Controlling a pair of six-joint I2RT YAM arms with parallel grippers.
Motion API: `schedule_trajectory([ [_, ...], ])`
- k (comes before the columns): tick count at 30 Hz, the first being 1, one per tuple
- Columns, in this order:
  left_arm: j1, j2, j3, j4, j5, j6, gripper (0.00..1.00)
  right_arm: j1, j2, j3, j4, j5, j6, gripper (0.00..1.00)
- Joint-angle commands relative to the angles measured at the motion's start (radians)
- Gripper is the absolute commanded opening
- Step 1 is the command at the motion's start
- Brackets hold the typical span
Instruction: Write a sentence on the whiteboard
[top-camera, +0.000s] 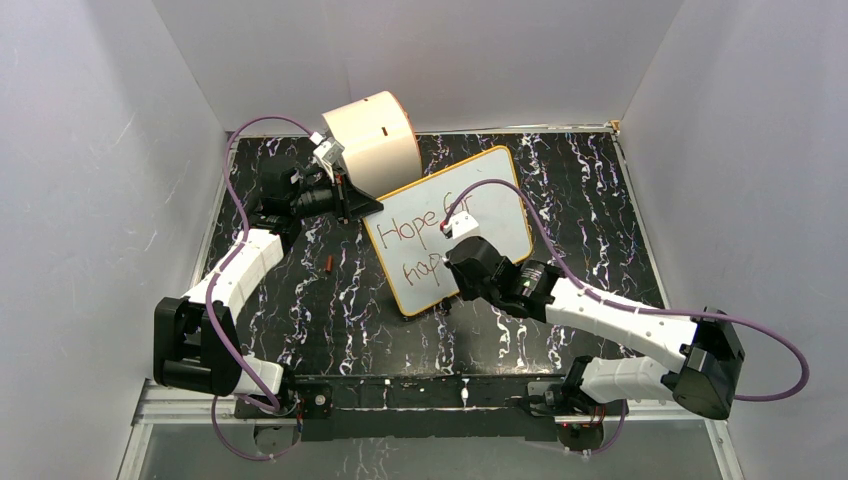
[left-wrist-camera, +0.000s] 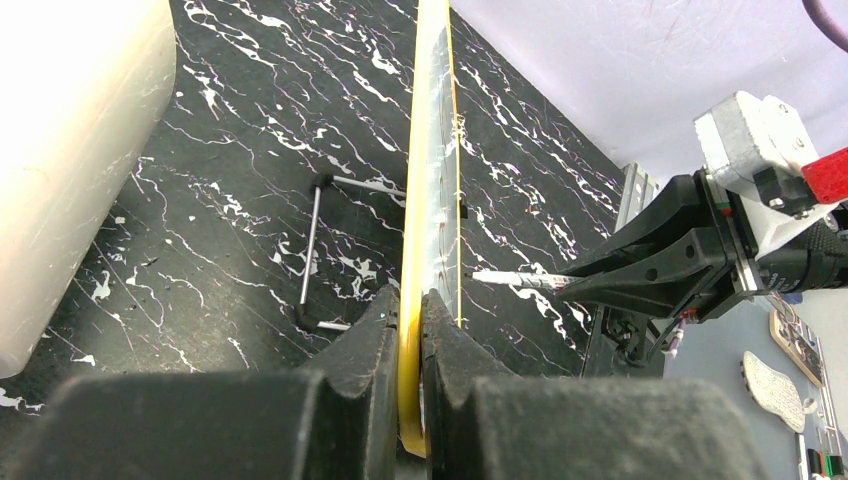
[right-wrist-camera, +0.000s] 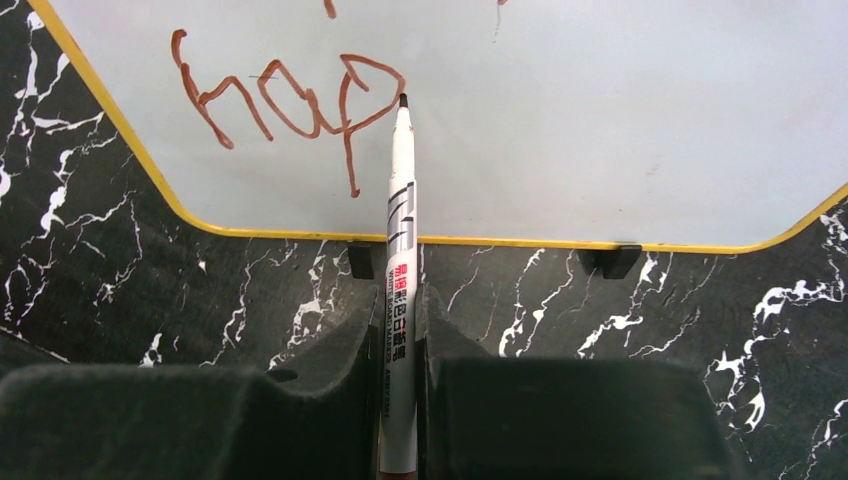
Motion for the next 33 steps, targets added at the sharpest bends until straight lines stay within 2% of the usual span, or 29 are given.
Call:
schedule_trajectory([
  [1,-0.02,0.029,-0.014,-0.085,-0.056,0.065,0.0,-0.009,-0.019,0.03,0.027,0.061,-0.012,0.0],
  [18,-0.02,0.028,-0.014,-0.085,-0.056,0.066,0.0,-0.02,0.024,0.041,0.081,0.038,-0.03,0.0],
  [33,-0.02,0.028,-0.014,-0.085,-0.056,0.066,0.0,-0.021,0.033,0.025,-0.09,-0.035,0.035,0.0],
])
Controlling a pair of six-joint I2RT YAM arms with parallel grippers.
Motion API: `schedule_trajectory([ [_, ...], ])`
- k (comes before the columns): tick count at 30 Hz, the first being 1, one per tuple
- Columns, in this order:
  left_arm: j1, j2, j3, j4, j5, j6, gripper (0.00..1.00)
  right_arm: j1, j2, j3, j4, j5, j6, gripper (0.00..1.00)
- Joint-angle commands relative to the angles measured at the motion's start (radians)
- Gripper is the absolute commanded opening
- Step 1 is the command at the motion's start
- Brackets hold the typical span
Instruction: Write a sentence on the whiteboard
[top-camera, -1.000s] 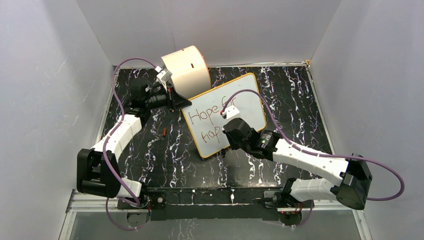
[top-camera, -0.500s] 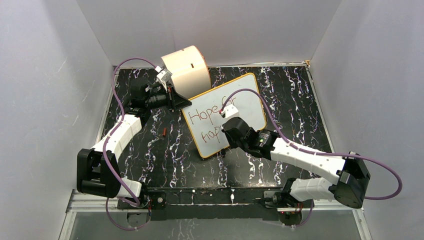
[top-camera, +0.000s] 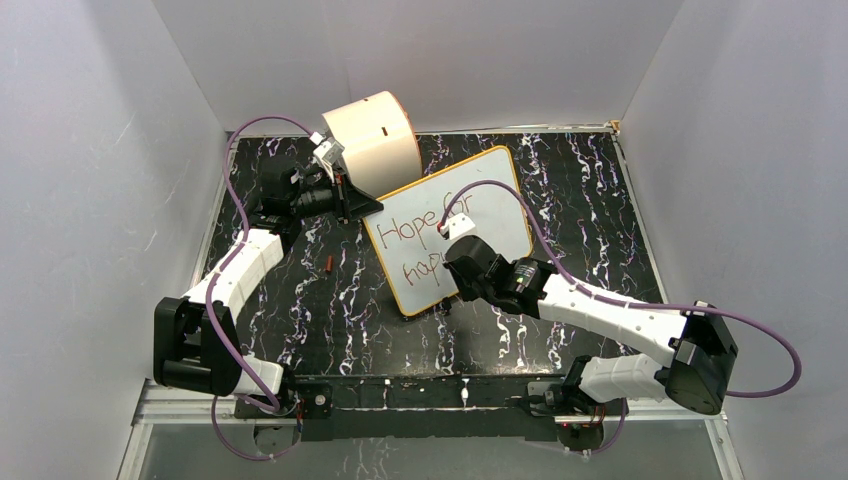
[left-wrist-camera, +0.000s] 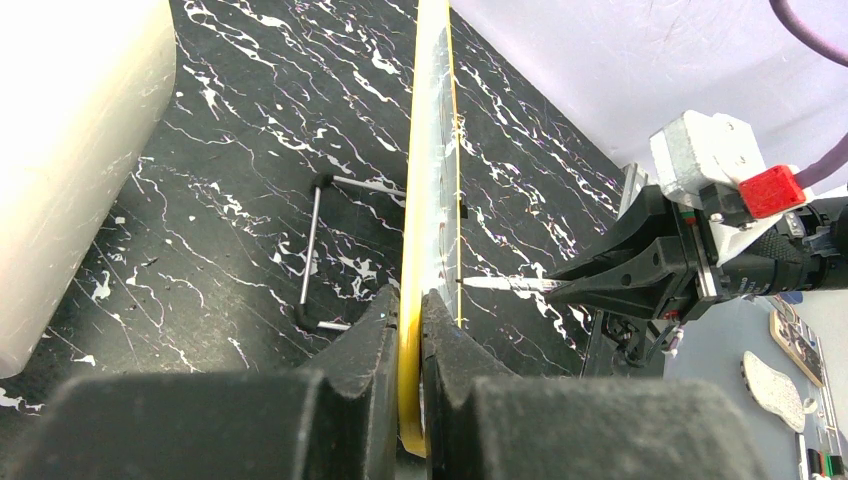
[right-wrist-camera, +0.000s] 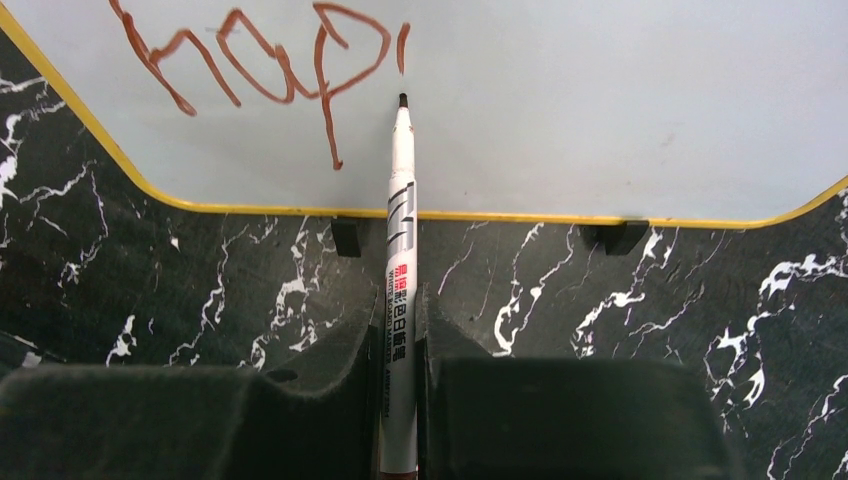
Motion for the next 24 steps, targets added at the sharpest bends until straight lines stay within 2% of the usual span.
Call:
schedule_trajectory([
  [1,-0.02,0.028,-0.014,-0.085,-0.055,0.066,0.0,-0.007,-0.008,0.011,-0.054,-0.04,0.035,0.0],
  [12,-0.02,0.031,-0.014,-0.085,-0.056,0.066,0.0,-0.006,-0.005,-0.009,-0.078,-0.073,0.052,0.0],
  [24,-0.02,0.034,-0.015,-0.085,-0.052,0.064,0.0,-0.006,-0.075,-0.003,0.053,0.042,0.016,0.0],
])
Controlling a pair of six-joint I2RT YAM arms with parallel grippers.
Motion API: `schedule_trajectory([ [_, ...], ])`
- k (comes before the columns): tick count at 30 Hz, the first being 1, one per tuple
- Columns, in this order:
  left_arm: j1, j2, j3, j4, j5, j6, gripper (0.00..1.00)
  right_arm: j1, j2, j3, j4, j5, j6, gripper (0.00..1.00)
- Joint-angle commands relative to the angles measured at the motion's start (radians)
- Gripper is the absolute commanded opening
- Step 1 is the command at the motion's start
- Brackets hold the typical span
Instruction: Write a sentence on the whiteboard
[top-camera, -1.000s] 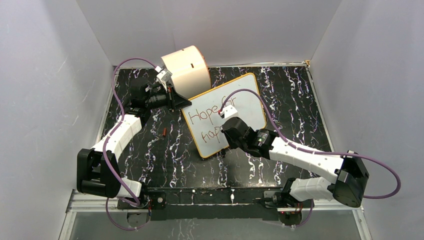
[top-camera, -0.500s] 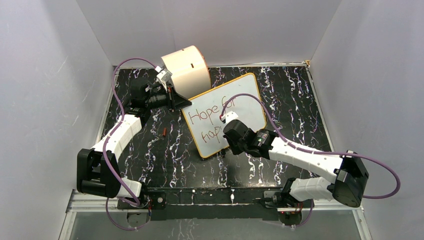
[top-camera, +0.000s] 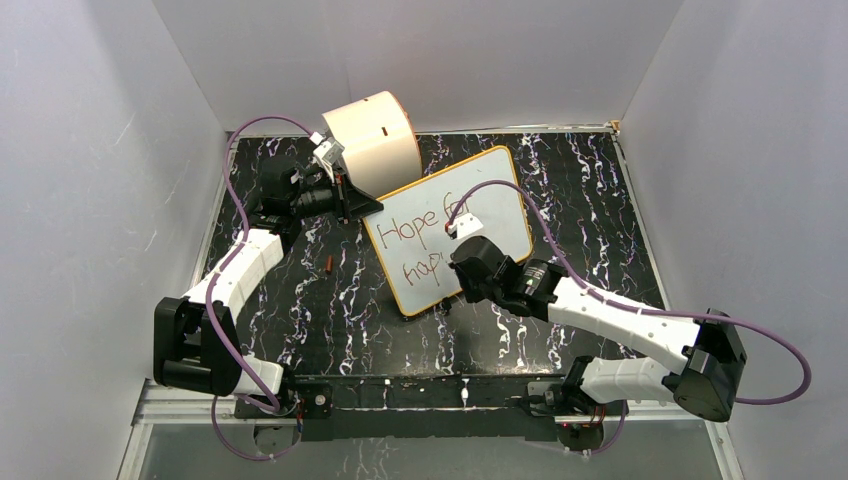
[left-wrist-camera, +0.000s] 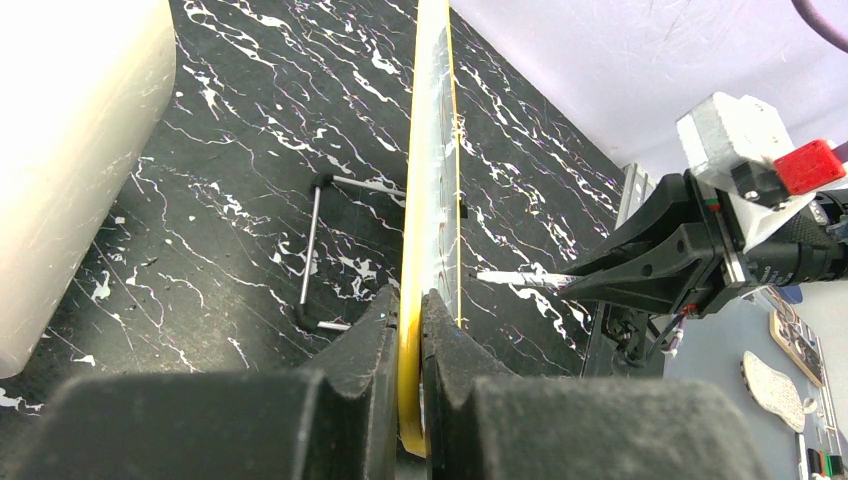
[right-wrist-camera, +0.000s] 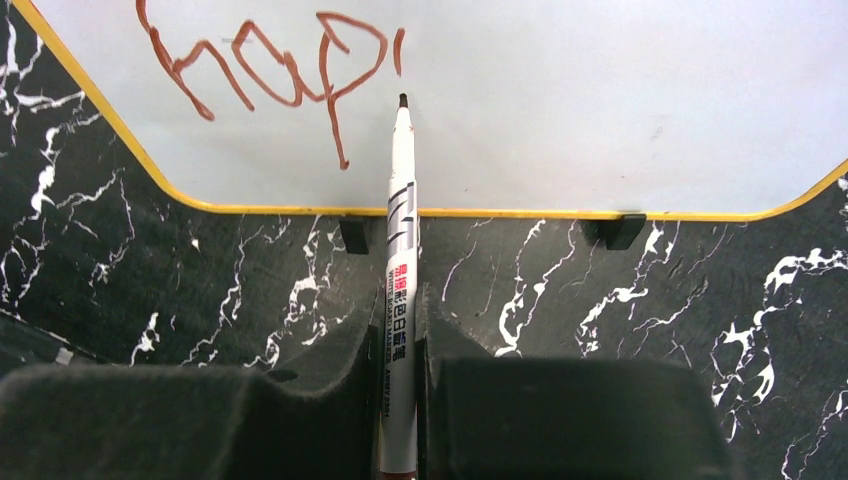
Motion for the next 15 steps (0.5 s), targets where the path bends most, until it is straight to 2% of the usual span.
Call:
schedule_trajectory([
  [1,-0.02,0.034,-0.014,-0.085,-0.052,0.064,0.0,-0.003,-0.023,0.007,0.09,0.069,-0.018,0.0],
  [15,-0.02,0.03,-0.014,-0.085,-0.057,0.066,0.0,-0.008,0.011,0.03,0.141,0.064,-0.047,0.0],
])
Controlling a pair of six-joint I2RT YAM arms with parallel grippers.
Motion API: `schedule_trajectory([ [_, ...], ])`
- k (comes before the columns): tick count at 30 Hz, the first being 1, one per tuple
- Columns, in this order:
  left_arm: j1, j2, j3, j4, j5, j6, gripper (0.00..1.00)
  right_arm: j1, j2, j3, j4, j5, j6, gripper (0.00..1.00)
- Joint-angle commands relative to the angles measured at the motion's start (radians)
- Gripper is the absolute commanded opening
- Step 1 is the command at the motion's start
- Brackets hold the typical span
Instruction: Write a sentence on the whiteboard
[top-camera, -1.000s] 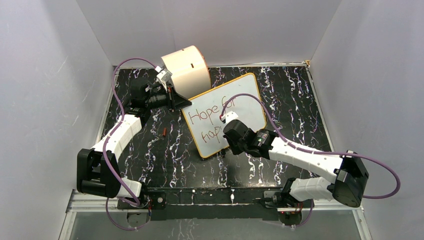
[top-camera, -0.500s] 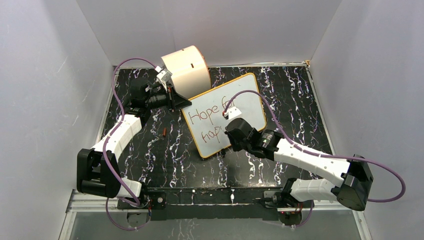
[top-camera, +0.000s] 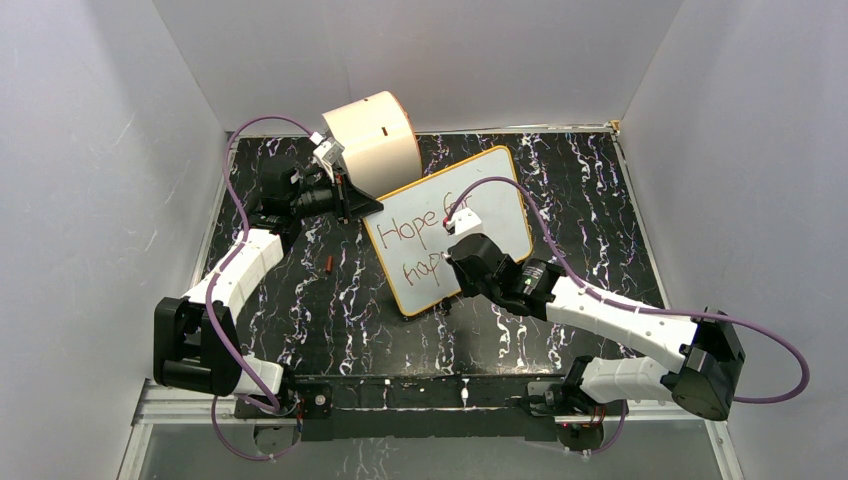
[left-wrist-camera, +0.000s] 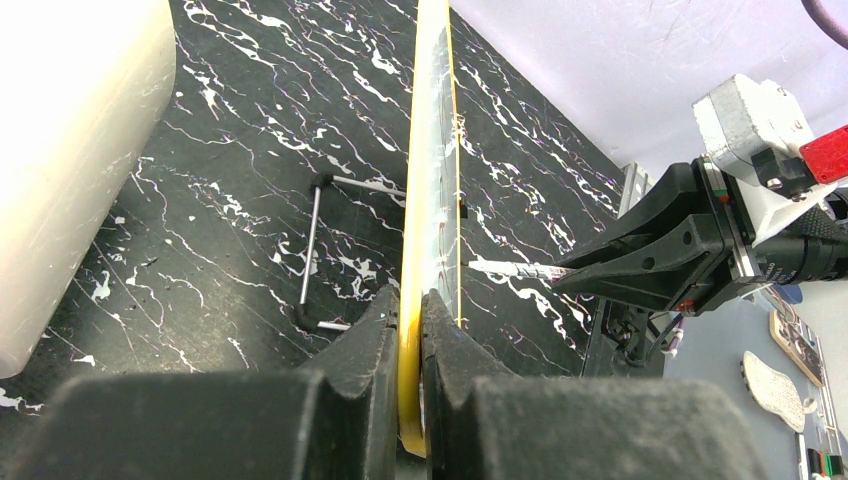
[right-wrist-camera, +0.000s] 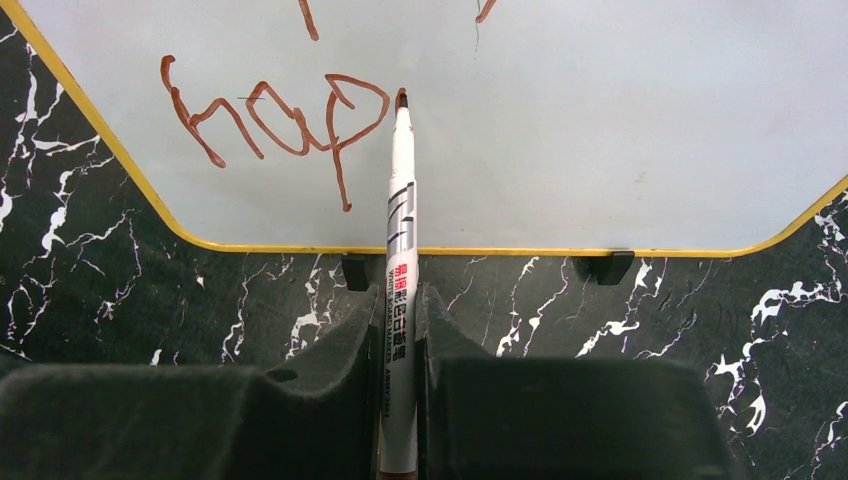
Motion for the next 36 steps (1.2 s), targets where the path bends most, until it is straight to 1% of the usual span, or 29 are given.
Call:
schedule_trajectory([
  [1,-0.02,0.03,-0.014,-0.085,-0.057,0.066,0.0,-0.006,0.008,0.03,0.055,0.022,-0.018,0.0],
  [11,-0.02,0.028,-0.014,-0.088,-0.061,0.068,0.0,-0.014,0.026,0.031,0.056,0.022,-0.022,0.0],
  [18,-0.02,0.027,-0.014,-0.088,-0.061,0.068,0.0,-0.018,0.038,0.026,0.051,-0.005,-0.022,0.0],
  [36,-0.02,0.027,-0.013,-0.091,-0.061,0.071,0.0,-0.019,0.08,0.019,-0.091,-0.089,0.023,0.0],
])
